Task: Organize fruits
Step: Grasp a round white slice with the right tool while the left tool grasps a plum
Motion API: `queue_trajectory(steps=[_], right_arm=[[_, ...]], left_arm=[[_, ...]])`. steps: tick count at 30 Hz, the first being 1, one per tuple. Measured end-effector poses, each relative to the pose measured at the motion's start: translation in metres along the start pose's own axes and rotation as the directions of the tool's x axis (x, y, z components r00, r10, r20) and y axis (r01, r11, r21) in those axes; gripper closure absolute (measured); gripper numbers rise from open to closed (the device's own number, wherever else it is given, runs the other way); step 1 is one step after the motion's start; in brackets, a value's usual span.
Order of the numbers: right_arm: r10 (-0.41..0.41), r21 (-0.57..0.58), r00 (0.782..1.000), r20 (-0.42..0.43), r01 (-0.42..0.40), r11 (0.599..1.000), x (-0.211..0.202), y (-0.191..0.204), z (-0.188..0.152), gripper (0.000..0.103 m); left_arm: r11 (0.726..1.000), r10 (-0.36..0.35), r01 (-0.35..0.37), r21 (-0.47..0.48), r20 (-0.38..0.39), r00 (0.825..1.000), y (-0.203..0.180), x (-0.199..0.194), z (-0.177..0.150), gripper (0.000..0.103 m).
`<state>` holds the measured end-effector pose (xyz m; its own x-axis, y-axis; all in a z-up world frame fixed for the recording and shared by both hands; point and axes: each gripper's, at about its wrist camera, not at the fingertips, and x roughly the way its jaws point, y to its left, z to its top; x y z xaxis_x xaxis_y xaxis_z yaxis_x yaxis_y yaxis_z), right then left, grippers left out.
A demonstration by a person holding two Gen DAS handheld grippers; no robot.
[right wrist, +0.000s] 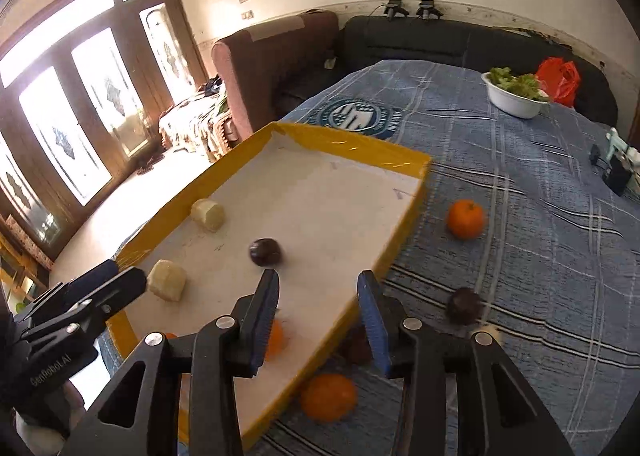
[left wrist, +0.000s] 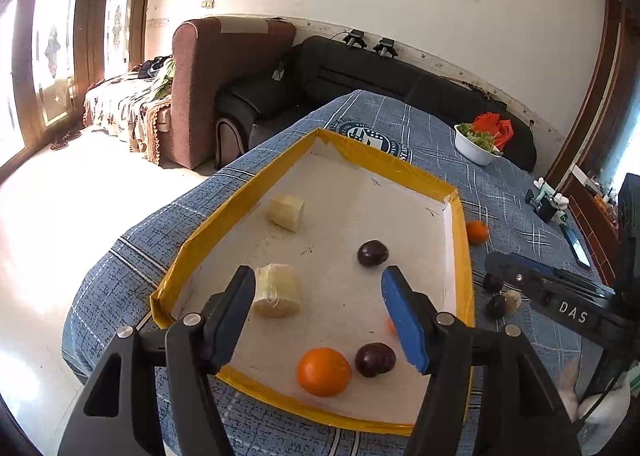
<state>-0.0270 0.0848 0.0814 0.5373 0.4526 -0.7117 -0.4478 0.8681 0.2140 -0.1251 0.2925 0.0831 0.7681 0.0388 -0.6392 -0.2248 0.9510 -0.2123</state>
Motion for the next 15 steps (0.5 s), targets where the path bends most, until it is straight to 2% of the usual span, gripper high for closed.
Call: queue_trajectory(steps=[2, 5, 7, 10, 15], right_arm=[[-0.053, 0.055, 0.998, 0.018, 0.052, 0.997, -0.014, -0.034, -0.003, 0.051], [-0.124, 0.145, 0.992, 0.001, 0.123, 0.982, -0.021, -0.082, -0.011, 0.051], [-0.129, 0.202, 0.991, -0.021, 0.131, 0.971, -0.021, -0.107, -0.019, 0.051], [-0.121, 0.222, 0.991, -0.049, 0.129, 0.966, -0.013, -0.119, -0.027, 0.051], [-0.092, 0.186, 0.993, -0.067, 0.103, 0.977, 0.005, -0.108, -0.031, 0.051]], left_arm=[[1.000, -0.012, 0.012, -0.010, 0.014, 1.000, -0.004, -0.007, 0.000, 0.034], [0.999, -0.040, 0.040, 0.003, 0.020, 0.999, -0.017, -0.012, -0.002, 0.033], [0.998, -0.054, 0.054, 0.030, 0.016, 0.998, -0.028, -0.012, -0.004, 0.033], [0.995, -0.067, 0.066, 0.074, 0.005, 0.998, -0.044, -0.011, -0.007, 0.033], [0.988, -0.082, 0.082, 0.132, -0.011, 0.997, -0.064, -0.009, -0.012, 0.033]])
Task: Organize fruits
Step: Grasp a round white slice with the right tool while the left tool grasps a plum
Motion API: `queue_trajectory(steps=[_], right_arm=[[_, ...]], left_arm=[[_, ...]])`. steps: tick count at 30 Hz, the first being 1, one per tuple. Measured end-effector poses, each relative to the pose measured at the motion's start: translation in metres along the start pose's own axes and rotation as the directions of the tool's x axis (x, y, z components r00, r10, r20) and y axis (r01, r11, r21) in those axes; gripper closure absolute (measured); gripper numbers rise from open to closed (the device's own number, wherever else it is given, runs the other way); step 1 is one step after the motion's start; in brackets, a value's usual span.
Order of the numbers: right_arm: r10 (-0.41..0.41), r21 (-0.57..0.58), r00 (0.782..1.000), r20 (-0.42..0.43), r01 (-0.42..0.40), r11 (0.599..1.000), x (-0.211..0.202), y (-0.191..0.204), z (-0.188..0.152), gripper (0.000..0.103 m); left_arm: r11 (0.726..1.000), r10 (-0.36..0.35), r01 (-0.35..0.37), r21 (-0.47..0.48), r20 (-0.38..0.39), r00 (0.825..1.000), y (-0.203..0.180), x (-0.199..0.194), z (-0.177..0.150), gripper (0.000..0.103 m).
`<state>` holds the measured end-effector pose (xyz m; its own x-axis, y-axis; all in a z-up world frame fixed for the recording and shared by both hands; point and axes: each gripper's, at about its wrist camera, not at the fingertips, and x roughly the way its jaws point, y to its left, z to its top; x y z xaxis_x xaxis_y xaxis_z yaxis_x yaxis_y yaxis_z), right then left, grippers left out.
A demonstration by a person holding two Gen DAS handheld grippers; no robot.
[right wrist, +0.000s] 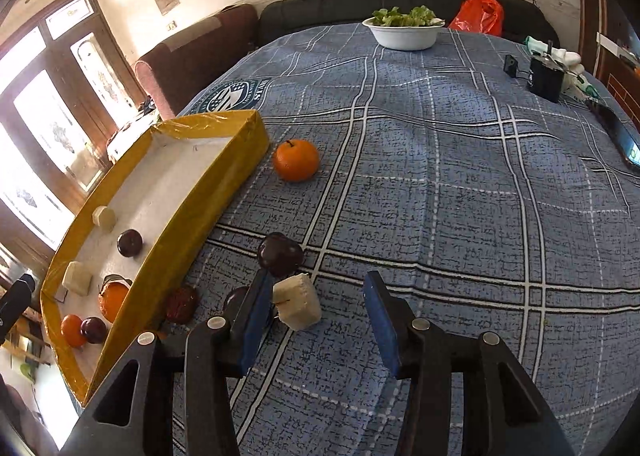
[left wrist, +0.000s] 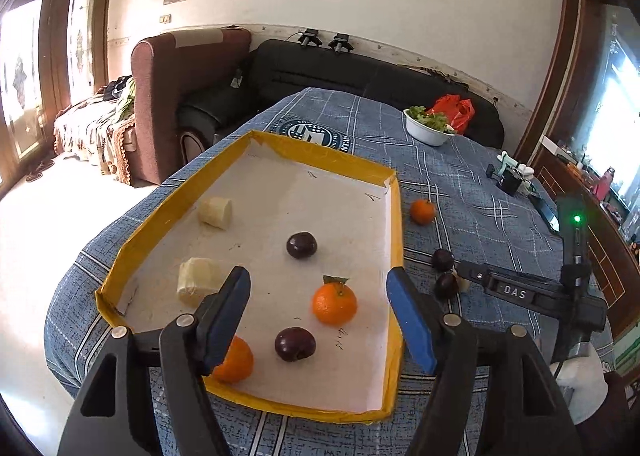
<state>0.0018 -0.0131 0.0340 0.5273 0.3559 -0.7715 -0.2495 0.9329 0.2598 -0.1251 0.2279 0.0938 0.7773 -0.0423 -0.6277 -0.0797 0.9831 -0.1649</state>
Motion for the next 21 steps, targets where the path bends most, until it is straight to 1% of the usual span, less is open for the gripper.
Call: queue_trajectory(steps=[3, 7, 10, 13, 14, 16, 19, 21], right_arm=[[0.000, -0.013, 1.000, 0.002, 0.000, 1.000, 0.005, 0.004, 0.001, 0.051], [0.020, -0.014, 1.000, 0.004, -0.020, 1.000, 0.008, 0.003, -0.002, 0.051], [0.063, 0.002, 0.998, -0.001, -0.063, 0.998, 0.010, -0.001, -0.003, 0.051], [0.114, 0.028, 0.993, -0.017, -0.113, 0.993, 0.012, -0.006, -0.002, 0.051], [0.146, 0.046, 0.989, -0.027, -0.145, 0.988, 0.013, -0.009, -0.002, 0.055], [0.208, 0.079, 0.978, -0.036, -0.204, 0.976, 0.013, -0.015, -0.003, 0.068], [0.192, 0.084, 0.981, -0.027, -0.189, 0.978, 0.009, -0.021, -0.004, 0.069], [0.168, 0.084, 0.986, -0.014, -0.166, 0.982, 0.006, -0.025, -0.006, 0.069]], left_arm=[[0.999, -0.016, 0.016, 0.041, 0.000, 1.000, -0.014, 0.000, -0.001, 0.033], [0.995, -0.033, 0.034, 0.091, -0.007, 0.999, -0.031, 0.004, -0.004, 0.033], [0.993, -0.051, 0.053, 0.102, -0.026, 0.998, -0.040, 0.009, -0.006, 0.033], [0.992, -0.051, 0.055, 0.115, -0.040, 0.998, -0.047, 0.014, -0.008, 0.033], [0.991, -0.051, 0.056, 0.119, -0.045, 0.998, -0.050, 0.015, -0.009, 0.033], [0.990, -0.051, 0.057, 0.129, -0.054, 0.997, -0.054, 0.019, -0.009, 0.033], [0.987, -0.047, 0.057, 0.152, -0.065, 0.997, -0.061, 0.022, -0.012, 0.033], [0.985, -0.045, 0.055, 0.165, -0.066, 0.997, -0.067, 0.024, -0.012, 0.033]])
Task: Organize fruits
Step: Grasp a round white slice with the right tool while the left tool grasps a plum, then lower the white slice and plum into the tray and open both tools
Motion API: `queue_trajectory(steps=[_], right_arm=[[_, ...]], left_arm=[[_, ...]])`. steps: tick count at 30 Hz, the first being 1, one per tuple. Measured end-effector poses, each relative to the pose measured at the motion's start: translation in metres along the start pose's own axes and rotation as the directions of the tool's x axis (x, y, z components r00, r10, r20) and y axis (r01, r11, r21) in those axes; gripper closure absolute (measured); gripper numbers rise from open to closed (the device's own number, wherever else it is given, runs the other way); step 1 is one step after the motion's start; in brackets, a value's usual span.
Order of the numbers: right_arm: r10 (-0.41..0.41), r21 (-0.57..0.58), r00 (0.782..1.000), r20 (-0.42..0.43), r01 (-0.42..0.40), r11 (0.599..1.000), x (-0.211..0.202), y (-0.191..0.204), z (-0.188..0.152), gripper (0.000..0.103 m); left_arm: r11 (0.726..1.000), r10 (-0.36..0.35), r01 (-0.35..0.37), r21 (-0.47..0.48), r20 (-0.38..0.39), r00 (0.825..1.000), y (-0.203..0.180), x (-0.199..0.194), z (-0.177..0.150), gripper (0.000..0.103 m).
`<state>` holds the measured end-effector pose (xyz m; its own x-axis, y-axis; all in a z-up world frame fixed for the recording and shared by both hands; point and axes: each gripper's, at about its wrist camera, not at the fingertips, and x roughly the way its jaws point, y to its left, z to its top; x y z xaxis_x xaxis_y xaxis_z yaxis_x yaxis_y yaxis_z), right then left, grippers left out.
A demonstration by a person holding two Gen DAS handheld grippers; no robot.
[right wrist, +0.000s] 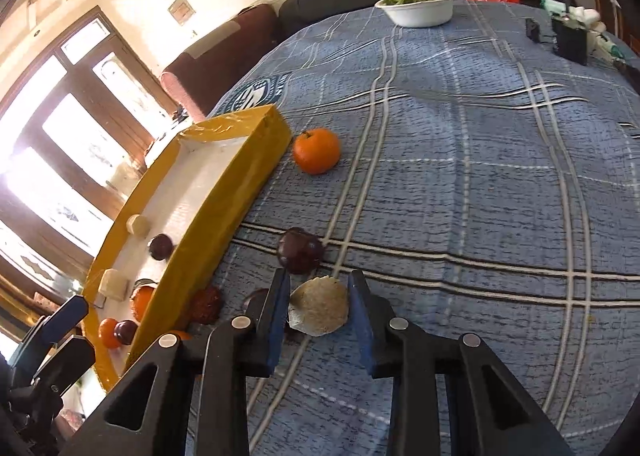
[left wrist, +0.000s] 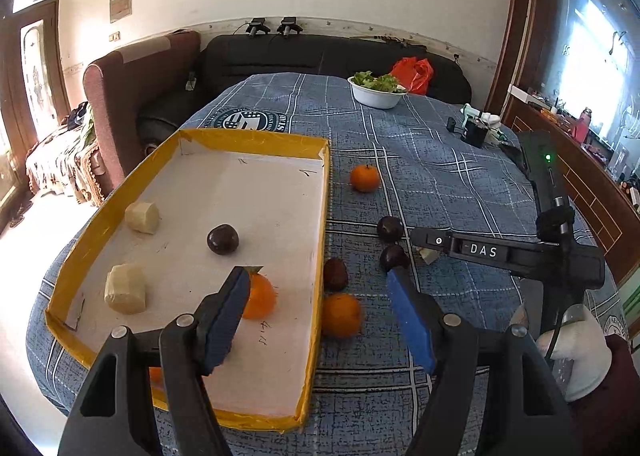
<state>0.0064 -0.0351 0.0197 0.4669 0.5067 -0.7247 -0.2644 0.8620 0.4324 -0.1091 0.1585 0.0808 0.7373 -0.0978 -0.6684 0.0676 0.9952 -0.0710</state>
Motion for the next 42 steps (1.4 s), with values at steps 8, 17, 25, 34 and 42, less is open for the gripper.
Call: queue_trajectory(steps=[8, 17, 25, 34, 42], right_arm=[[-0.105, -0.014, 0.993, 0.052, 0.106, 0.994, -0.026, -0.022, -0.003, 0.071], [-0.145, -0.098, 0.988, 0.043, 0.149, 0.984, -0.019, -0.022, -0.010, 0.053], [-0.142, -0.044, 0.988, 0.063, 0.144, 0.989, -0.025, -0.034, -0.009, 0.073], [-0.135, 0.013, 0.987, 0.088, 0.135, 0.991, -0.035, -0.045, -0.007, 0.073], [-0.113, -0.009, 0.986, 0.121, 0.115, 0.993, -0.040, -0.038, -0.009, 0.073]], left_arm=[[0.998, -0.051, 0.053, 0.035, -0.041, 0.998, -0.022, 0.017, 0.007, 0.033], [0.984, -0.022, 0.047, 0.173, -0.145, 0.989, -0.059, 0.077, 0.015, 0.033], [0.971, -0.015, 0.059, 0.230, -0.191, 0.982, -0.077, 0.102, 0.020, 0.036], [0.978, 0.004, 0.050, 0.201, -0.259, 0.966, -0.075, 0.119, 0.016, 0.076], [0.996, -0.071, 0.077, 0.035, -0.159, 0.985, -0.040, 0.068, 0.028, 0.075]])
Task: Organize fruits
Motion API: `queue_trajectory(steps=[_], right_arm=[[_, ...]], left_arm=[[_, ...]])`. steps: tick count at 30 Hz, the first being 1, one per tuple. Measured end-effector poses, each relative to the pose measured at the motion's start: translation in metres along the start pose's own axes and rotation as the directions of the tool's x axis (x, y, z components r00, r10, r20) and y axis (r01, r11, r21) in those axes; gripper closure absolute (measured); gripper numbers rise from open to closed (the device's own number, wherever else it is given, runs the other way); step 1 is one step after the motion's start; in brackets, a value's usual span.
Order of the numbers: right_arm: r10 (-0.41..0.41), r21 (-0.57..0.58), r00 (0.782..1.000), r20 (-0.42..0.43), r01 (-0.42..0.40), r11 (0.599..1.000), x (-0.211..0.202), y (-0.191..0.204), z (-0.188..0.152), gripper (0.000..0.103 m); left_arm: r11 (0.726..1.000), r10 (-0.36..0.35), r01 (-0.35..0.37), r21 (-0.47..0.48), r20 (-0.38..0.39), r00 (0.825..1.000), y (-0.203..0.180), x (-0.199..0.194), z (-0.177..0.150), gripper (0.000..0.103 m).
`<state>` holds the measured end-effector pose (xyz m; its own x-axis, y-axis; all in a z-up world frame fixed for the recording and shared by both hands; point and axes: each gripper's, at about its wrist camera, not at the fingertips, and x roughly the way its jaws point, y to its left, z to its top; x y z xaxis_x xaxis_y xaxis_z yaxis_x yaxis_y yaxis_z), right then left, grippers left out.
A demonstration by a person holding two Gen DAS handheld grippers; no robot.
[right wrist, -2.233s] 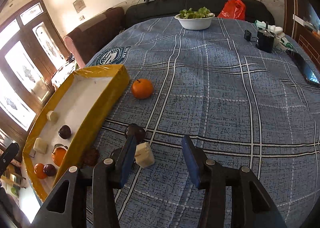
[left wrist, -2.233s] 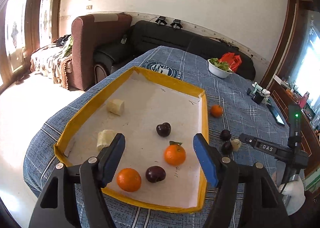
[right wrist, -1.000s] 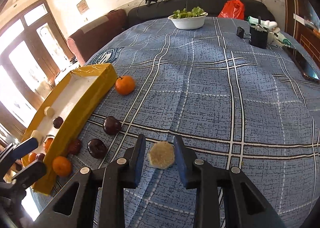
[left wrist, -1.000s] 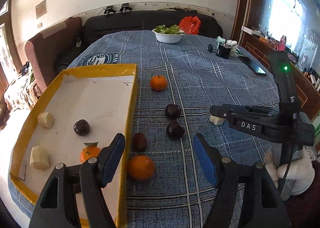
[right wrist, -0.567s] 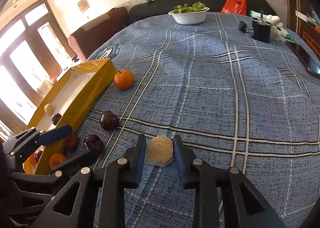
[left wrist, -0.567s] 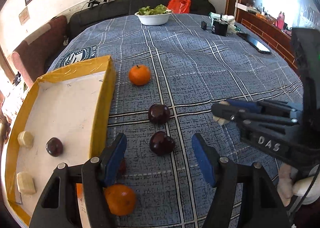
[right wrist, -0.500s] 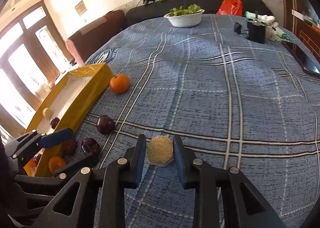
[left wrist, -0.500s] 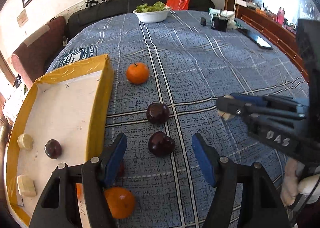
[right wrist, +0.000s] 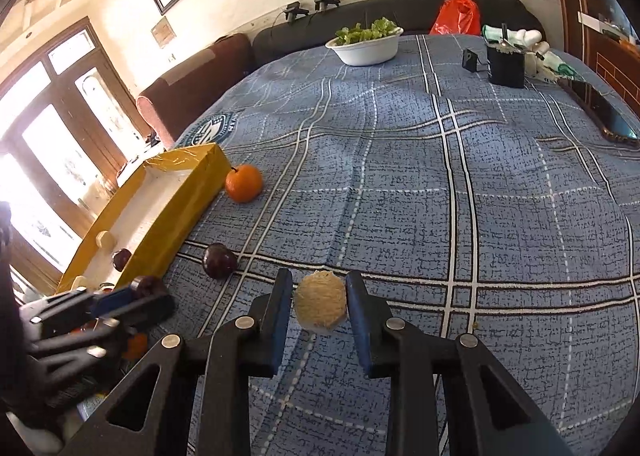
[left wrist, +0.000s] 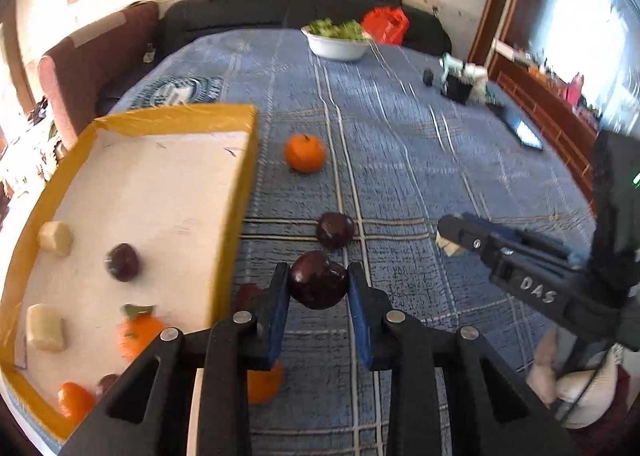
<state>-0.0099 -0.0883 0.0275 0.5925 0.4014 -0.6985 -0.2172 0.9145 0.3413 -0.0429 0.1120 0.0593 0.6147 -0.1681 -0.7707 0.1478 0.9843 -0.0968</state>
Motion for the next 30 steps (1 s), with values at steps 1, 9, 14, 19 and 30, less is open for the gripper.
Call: queue_trajectory(steps=[1, 9, 14, 19, 30], right_arm=[[0.001, -0.008, 1.000, 0.010, -0.001, 1.000, -0.001, 0.003, 0.000, 0.073], [0.087, -0.074, 0.996, 0.013, -0.086, 0.994, -0.018, 0.056, 0.010, 0.072], [0.191, -0.142, 0.980, -0.055, -0.197, 0.970, -0.006, 0.122, 0.019, 0.072], [0.197, -0.218, 0.971, -0.139, -0.224, 0.950, 0.028, 0.182, 0.010, 0.072], [0.090, -0.280, 0.980, -0.179, -0.138, 0.950, 0.073, 0.212, 0.004, 0.069]], left_arm=[[1.000, 0.007, -0.007, -0.014, 0.020, 1.000, 0.007, -0.011, 0.000, 0.075], [0.982, 0.158, -0.145, -0.125, 0.106, 0.982, 0.092, -0.068, 0.005, 0.075], [0.952, 0.220, -0.195, -0.236, 0.087, 0.972, 0.148, -0.071, -0.005, 0.075], [0.938, 0.214, -0.194, -0.286, 0.040, 0.976, 0.183, -0.054, -0.018, 0.075], [0.929, 0.124, -0.094, -0.357, 0.062, 0.990, 0.202, -0.049, -0.018, 0.050]])
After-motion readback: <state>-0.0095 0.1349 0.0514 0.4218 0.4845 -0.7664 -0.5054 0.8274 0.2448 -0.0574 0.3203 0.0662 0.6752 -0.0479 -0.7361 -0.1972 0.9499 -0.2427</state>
